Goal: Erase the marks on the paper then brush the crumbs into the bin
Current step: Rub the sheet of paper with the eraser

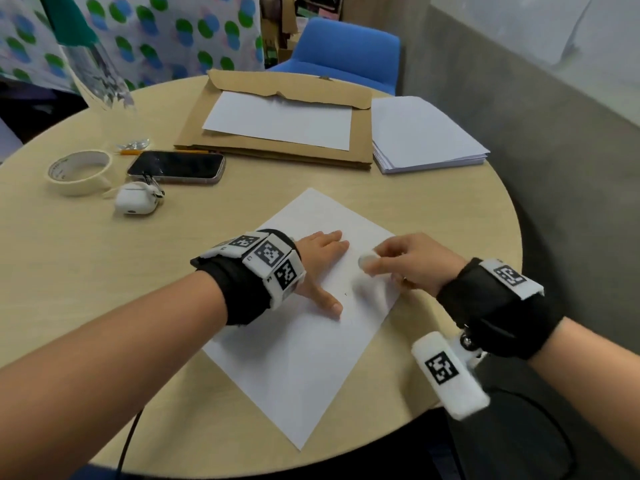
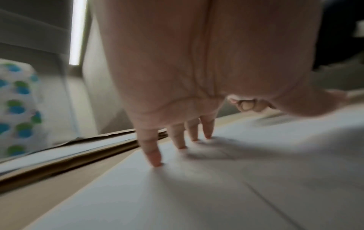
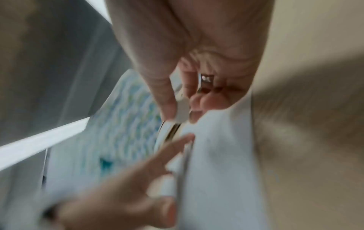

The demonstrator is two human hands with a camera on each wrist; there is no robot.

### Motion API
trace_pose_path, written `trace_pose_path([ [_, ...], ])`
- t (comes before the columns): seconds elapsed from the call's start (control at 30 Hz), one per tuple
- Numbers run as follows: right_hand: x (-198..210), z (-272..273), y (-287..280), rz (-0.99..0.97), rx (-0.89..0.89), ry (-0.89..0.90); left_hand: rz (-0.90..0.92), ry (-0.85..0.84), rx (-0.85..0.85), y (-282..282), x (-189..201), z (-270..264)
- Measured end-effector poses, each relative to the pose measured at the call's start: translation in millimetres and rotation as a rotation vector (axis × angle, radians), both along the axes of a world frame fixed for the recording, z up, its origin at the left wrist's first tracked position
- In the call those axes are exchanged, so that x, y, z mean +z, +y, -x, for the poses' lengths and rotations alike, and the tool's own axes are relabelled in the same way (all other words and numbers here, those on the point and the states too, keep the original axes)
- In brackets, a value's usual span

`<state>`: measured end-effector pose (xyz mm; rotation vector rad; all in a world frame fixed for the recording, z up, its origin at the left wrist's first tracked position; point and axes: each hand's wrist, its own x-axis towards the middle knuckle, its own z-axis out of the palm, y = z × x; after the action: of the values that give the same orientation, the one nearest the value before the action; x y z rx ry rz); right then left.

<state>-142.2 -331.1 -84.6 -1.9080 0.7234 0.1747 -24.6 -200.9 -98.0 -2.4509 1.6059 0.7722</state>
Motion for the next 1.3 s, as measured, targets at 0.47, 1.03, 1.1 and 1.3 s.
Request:
trace_pose_path([
  [0.47,-32,15,84,-1.187,-0.077,-0.059,-0.118,0.029,0.147,30,9,-50],
  [1.03,-25,-47,86,-1.090,-0.330,-0.143,-0.062,0.178,0.214,36,-2,-56],
  [1.1,-28,-54,70,-1.034,-0.572,-0.281,-0.059,0.184,0.222,37,-3,-58],
  [1.3,-17,-46,28,-0.497,-1.058,-0.592,-0.079,0.177,0.207,39,-3,-62],
])
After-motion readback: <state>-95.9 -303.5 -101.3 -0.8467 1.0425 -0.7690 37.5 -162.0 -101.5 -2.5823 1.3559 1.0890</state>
